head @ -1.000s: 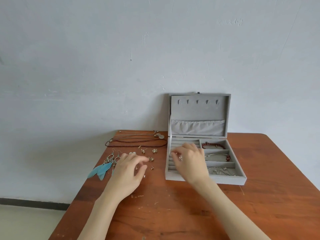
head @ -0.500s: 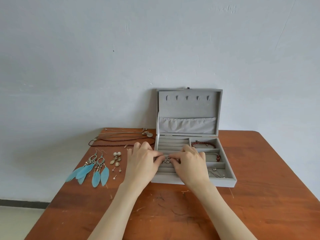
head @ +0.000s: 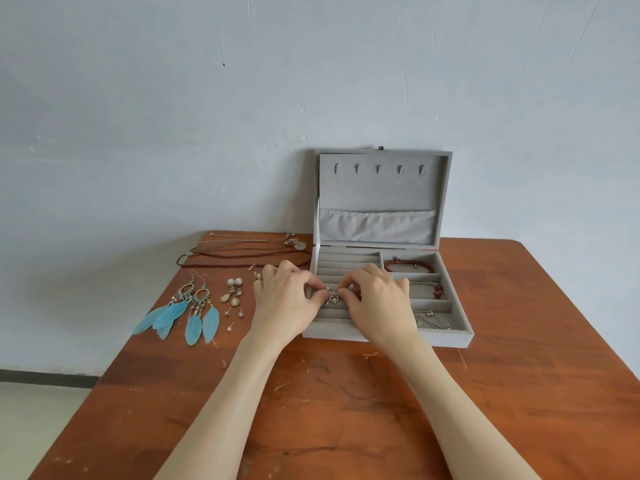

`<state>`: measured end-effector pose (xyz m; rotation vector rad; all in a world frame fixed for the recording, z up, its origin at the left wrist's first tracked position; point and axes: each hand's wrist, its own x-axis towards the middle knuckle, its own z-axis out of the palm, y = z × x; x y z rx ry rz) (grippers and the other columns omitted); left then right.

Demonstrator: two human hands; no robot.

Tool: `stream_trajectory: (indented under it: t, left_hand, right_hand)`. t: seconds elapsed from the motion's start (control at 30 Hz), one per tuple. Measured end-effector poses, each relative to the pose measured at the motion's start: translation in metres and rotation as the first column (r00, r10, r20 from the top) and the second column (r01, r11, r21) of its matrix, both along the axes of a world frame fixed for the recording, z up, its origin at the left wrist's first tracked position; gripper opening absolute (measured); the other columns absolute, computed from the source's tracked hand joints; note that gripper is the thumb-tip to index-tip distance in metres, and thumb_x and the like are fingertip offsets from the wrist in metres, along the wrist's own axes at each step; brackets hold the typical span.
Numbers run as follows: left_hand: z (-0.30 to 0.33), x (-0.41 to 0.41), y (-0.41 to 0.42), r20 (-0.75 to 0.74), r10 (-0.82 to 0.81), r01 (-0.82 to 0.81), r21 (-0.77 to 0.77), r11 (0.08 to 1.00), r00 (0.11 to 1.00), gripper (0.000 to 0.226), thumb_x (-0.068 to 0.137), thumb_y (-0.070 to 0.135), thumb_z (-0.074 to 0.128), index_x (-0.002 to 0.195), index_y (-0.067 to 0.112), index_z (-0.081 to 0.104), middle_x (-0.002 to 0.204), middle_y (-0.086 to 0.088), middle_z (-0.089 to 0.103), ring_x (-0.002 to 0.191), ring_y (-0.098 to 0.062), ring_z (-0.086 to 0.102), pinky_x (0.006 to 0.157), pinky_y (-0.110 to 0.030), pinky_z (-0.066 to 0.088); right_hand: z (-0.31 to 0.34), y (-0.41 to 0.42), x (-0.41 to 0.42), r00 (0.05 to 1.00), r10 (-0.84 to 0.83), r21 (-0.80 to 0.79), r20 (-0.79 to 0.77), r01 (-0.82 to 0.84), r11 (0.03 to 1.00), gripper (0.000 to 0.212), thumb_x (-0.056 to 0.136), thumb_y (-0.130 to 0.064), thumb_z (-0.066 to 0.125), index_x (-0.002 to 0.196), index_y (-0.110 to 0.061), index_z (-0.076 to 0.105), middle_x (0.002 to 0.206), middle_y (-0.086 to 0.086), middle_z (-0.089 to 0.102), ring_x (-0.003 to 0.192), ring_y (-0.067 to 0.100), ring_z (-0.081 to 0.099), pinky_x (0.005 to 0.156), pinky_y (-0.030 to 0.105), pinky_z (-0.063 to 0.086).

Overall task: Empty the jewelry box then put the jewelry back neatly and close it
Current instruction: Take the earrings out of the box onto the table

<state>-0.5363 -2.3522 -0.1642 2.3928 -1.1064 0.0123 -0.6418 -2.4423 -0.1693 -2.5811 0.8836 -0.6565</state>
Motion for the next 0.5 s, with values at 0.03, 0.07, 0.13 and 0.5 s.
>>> stream_trajectory:
  t: [0.03,0.07,0.13,0.5]
  left_hand:
    - [0.002,0.000,-0.001,-0.003,-0.003,0.003,0.016,1.000,1.000,0.018,0.085,0.044,0.057,0.099,0.036,0.066,0.110,0.007,0.048,0.111,-0.019,0.035,0.087,-0.031,0.023]
    - [0.003,0.000,-0.001,0.000,-0.009,0.009,0.032,0.999,1.000,0.018,0.086,0.044,0.057,0.101,0.037,0.065,0.111,0.006,0.047,0.112,-0.020,0.034,0.089,-0.032,0.024]
    - [0.008,0.000,-0.001,0.019,-0.025,0.024,0.074,0.997,1.000,0.019,0.086,0.042,0.056,0.102,0.038,0.065,0.113,0.004,0.048,0.113,-0.022,0.034,0.093,-0.035,0.025]
    - [0.020,-0.007,0.022,-0.200,-0.058,0.009,-0.239,0.971,0.978,0.013,0.086,0.026,0.061,0.094,0.023,0.071,0.097,0.008,0.067,0.099,-0.011,0.055,0.087,-0.022,0.041]
  right_hand:
    - [0.000,0.000,-0.001,1.000,0.000,0.004,0.018,0.000,1.000,0.014,0.091,-0.026,0.051,0.097,-0.022,0.063,0.100,-0.003,0.057,0.098,0.018,0.052,0.086,0.035,0.028]
    - [0.001,0.000,-0.001,0.999,0.003,0.006,0.037,-0.003,1.000,0.013,0.091,-0.025,0.052,0.096,-0.021,0.064,0.098,-0.002,0.057,0.097,0.018,0.052,0.085,0.035,0.028]
    - [0.001,0.000,-0.002,0.998,0.020,-0.008,0.052,-0.020,1.000,0.012,0.090,-0.021,0.053,0.094,-0.018,0.064,0.097,-0.001,0.059,0.096,0.020,0.052,0.084,0.035,0.029]
    - [0.021,0.011,-0.011,0.982,0.157,-0.064,0.103,-0.151,0.987,0.008,0.087,-0.015,0.059,0.090,-0.013,0.066,0.089,-0.002,0.063,0.091,0.020,0.054,0.084,0.034,0.035]
